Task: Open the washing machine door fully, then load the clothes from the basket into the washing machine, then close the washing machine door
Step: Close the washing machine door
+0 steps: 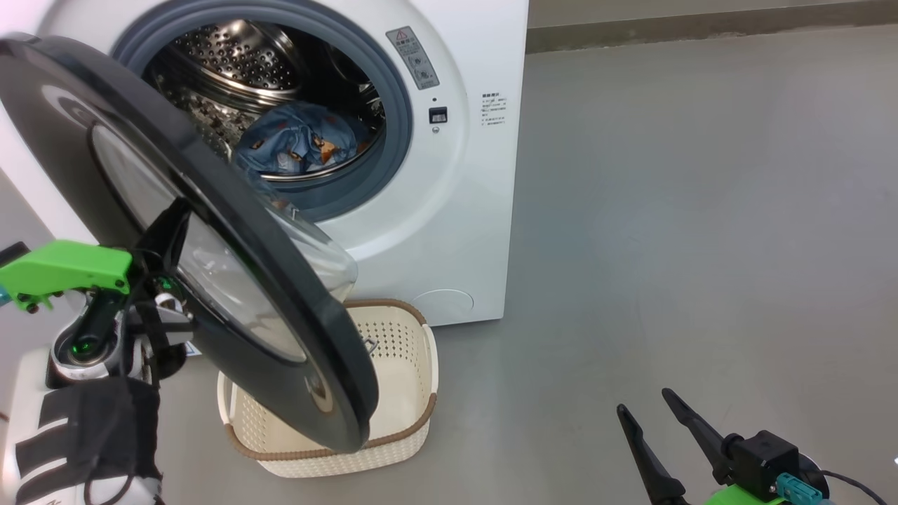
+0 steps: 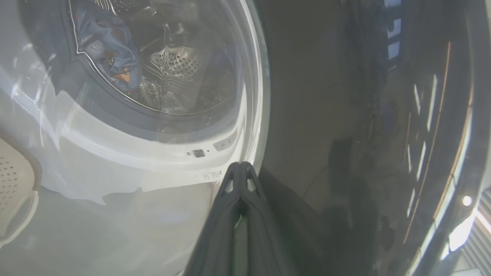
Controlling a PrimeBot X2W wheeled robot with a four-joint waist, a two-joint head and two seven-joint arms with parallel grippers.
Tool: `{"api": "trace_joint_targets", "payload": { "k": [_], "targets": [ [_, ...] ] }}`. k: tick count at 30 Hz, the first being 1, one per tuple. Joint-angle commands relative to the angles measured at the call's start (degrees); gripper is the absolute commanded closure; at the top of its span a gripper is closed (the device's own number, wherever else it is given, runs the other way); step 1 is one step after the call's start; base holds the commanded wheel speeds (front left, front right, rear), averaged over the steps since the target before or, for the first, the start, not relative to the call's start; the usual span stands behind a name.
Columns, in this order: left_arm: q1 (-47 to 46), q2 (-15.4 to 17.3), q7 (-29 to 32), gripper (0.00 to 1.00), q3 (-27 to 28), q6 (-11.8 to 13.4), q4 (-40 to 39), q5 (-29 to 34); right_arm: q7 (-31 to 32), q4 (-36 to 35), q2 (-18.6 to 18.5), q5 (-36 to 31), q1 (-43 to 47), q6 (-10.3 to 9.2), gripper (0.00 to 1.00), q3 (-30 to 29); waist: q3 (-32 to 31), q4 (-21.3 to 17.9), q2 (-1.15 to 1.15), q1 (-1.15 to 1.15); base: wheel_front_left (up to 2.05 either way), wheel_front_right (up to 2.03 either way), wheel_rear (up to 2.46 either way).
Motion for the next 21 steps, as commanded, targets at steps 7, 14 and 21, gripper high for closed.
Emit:
{"api": "trace_joint_targets", "payload": {
  "k": [7, 14, 21],
  "targets": [
    [0.2, 5.3, -3.8, 1.0, -4.7, -2.0, -2.4, 9.5, -0.3, -1.5, -0.2, 0.1, -0.8, 0.09, 0.0, 0.4, -0.3, 0.5, 0.0, 0.0, 0.0, 0.0, 0.0],
    [5.4, 8.5, -8.1, 0.62, -8.3, -1.1, -7.1, 17.6, -0.3, -1.8, 0.1, -0.2, -0.1, 0.09, 0.0, -0.4, -0.6, 1.7, 0.0, 0.0, 0.0, 0.0, 0.0],
    [11.8, 11.8, -10.8, 0.0, -10.2, -0.5, -16.1, 23.5, -0.3, -2.1, 0.1, -0.3, 0.3, 0.09, 0.0, -0.8, -0.7, 2.4, 0.0, 0.0, 0.0, 0.0, 0.0]
  ]
}}
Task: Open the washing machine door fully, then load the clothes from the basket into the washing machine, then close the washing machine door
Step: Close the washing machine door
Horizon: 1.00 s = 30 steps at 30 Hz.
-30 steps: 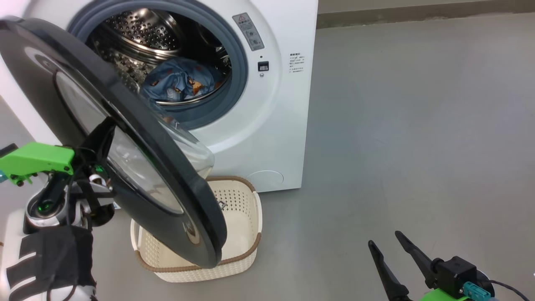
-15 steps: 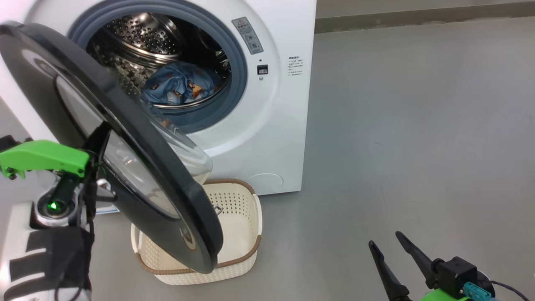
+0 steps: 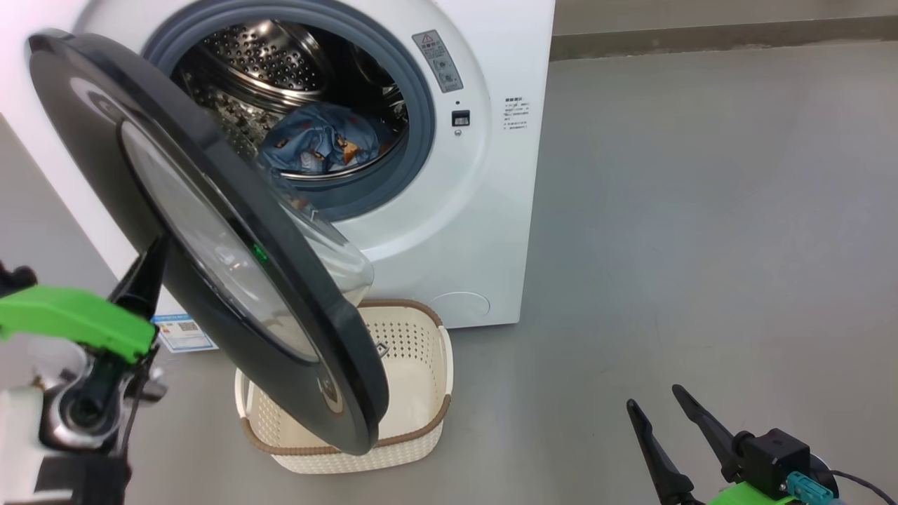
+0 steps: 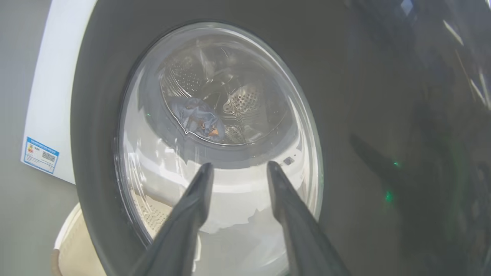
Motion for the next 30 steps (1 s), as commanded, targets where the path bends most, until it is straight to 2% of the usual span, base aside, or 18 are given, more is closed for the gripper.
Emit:
{"api": "trace_joint_targets", "payload": {
  "k": [1, 5, 12, 22, 30],
  "targets": [
    [-0.1, 2.9, -0.6, 0.0, 1.1, 0.1, -2.7, 1.3, -0.3, -1.6, -0.2, -0.3, 0.0, 0.09, 0.0, 0.9, 0.0, 0.1, 0.0, 0.0, 0.0, 0.0, 0.0],
    [4.8, 5.2, -4.5, 0.0, -1.0, 0.0, -9.1, 7.7, -0.3, -1.8, -0.2, -0.3, 0.2, 0.09, 0.0, 0.5, 0.2, 0.4, 0.0, 0.0, 0.0, 0.0, 0.0],
    [11.4, 5.6, -12.9, 0.0, -3.5, 0.0, -14.5, 15.7, -0.3, -2.1, 0.2, -0.6, 0.7, 0.09, 0.0, -0.4, 0.5, 1.3, 0.0, 0.0, 0.0, 0.0, 0.0],
    [18.6, 5.3, -27.4, 0.0, -7.2, -0.1, -12.5, 27.0, -0.3, -2.3, 0.3, -0.8, 0.8, 0.09, 0.0, -1.1, 0.6, 1.5, 0.0, 0.0, 0.0, 0.0, 0.0],
    [22.7, 2.3, -29.5, 0.0, -5.1, -0.6, -12.6, 33.4, -0.3, -2.3, 0.0, -1.1, 0.8, 0.09, 0.0, -1.5, 0.7, 1.4, 0.0, 0.0, 0.0, 0.0, 0.0]
  ]
}}
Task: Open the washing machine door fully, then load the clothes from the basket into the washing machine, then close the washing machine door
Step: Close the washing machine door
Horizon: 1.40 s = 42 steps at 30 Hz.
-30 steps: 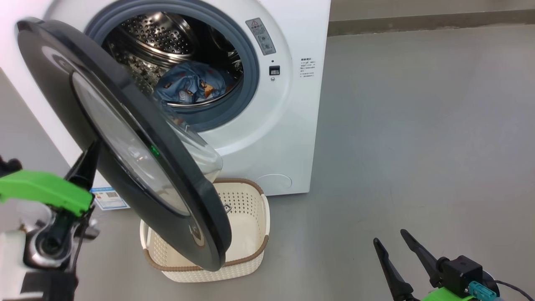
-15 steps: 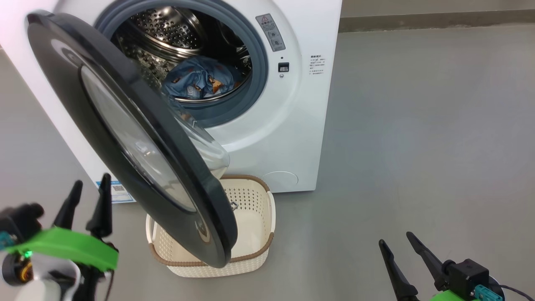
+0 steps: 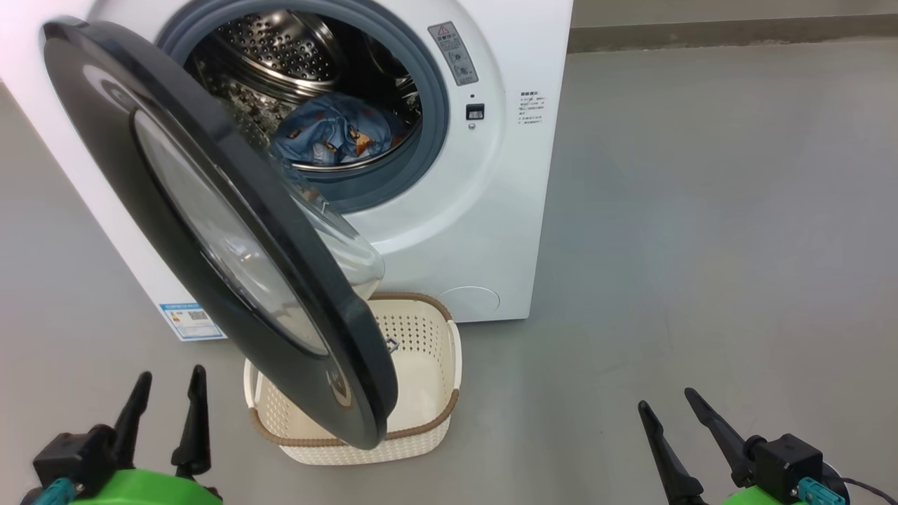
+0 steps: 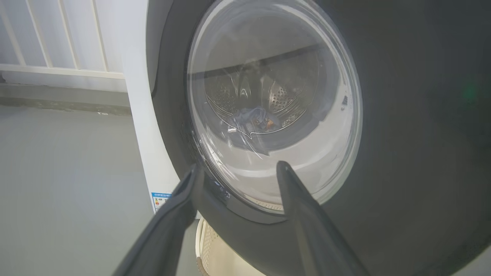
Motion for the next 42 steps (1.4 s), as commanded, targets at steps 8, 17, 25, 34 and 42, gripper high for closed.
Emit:
{"api": "trace_joint_targets", "payload": {
  "k": [8, 17, 25, 34, 42],
  "targets": [
    [3.1, -4.3, -0.8, 0.0, 7.0, -1.3, -5.7, 7.1, -0.3, -1.4, -1.2, -1.3, -0.7, 0.09, 0.0, 0.8, 0.2, 0.0, 0.0, 0.0, 0.0, 0.0, 0.0],
    [6.4, -5.6, -0.8, 0.0, 6.7, -1.6, -6.9, 10.0, -0.3, -0.7, -1.4, -2.0, -1.0, 0.09, 0.0, 0.9, 0.0, -0.4, 0.0, 0.0, 0.0, 0.0, 0.0],
    [8.9, -6.7, -0.8, 0.0, 6.6, -1.6, -8.3, 10.3, -0.3, 1.1, -1.0, -3.3, -1.4, 0.09, 0.0, 0.6, -0.2, -0.6, 0.0, 0.0, 0.0, 0.0, 0.0],
    [9.8, -7.3, -0.8, 0.0, 7.6, -1.6, -9.4, 10.3, -0.3, 0.6, -1.0, -4.9, -1.3, 0.09, 0.0, -0.2, -0.4, -0.6, 0.0, 0.0, 0.0, 0.0, 0.0],
    [9.8, -7.2, -0.8, 0.0, 8.0, -1.6, -9.5, 10.2, -0.3, -0.2, -0.6, -5.6, -1.0, 0.09, 0.0, -0.3, -0.3, -0.9, 0.0, 0.0, 0.0, 0.0, 0.0]
  ]
}}
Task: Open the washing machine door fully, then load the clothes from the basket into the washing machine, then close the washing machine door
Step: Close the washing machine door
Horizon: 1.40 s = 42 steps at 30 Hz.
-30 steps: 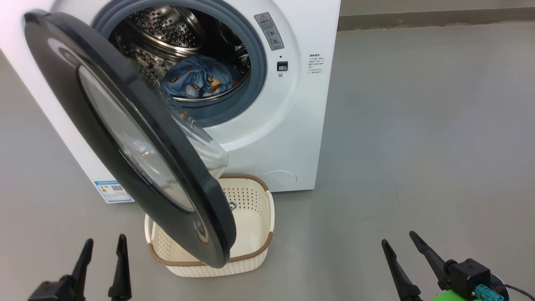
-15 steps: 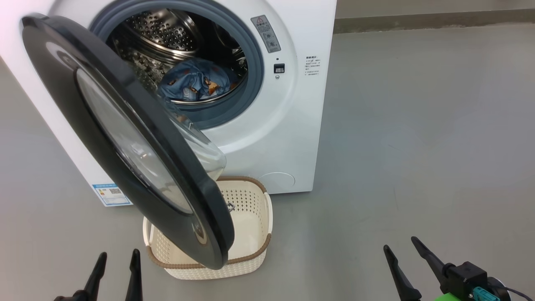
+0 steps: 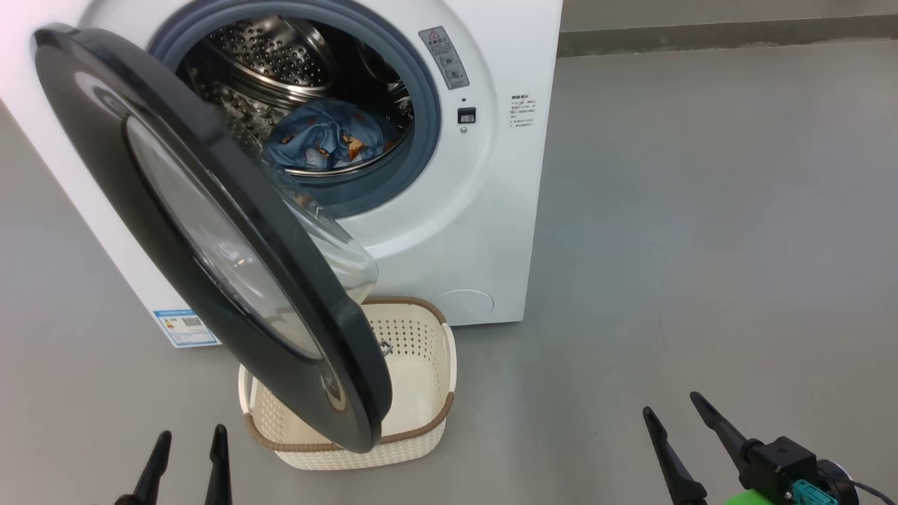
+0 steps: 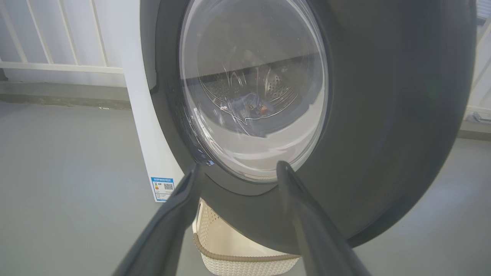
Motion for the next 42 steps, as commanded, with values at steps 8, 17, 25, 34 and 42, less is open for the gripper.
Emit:
{"api": "trace_joint_targets", "payload": {
  "k": [8, 17, 25, 34, 42],
  "targets": [
    [-1.6, 0.6, -0.4, 0.0, 2.1, -0.1, -1.9, 0.3, -0.3, -1.3, -0.2, -0.9, -0.8, 0.09, 1.0, -0.1, 0.2, 0.2, 0.0, 0.0, 0.0, 0.0, 0.0],
    [-1.2, 0.5, -0.4, 0.0, 2.9, -0.1, -2.7, 0.4, -0.3, -0.7, 0.2, -1.3, -1.3, 0.09, 1.0, -0.5, 0.5, 0.4, 0.0, 0.0, 0.0, 0.0, 0.0],
    [-0.4, 0.0, -0.4, 0.0, 3.6, -0.1, -3.5, 0.3, -0.3, -4.5, 1.1, -1.5, -4.3, 0.09, 1.0, -1.1, 0.9, 0.8, 0.0, 0.0, 0.0, 0.0, 0.0],
    [-0.4, -0.3, -0.4, 0.0, 3.0, -0.1, -3.5, 0.2, -0.3, -17.7, 2.2, -1.8, -14.2, 0.09, 1.0, 3.6, 1.0, 2.9, 0.0, 0.0, 0.0, 0.0, 0.0],
    [-1.5, -0.1, -0.4, 0.0, 2.0, -0.1, -3.4, 0.0, -0.3, -24.4, 3.8, -0.4, -24.9, 0.09, 1.0, 15.2, 0.7, 5.6, 0.0, 0.0, 0.0, 0.0, 0.0]
  ]
}}
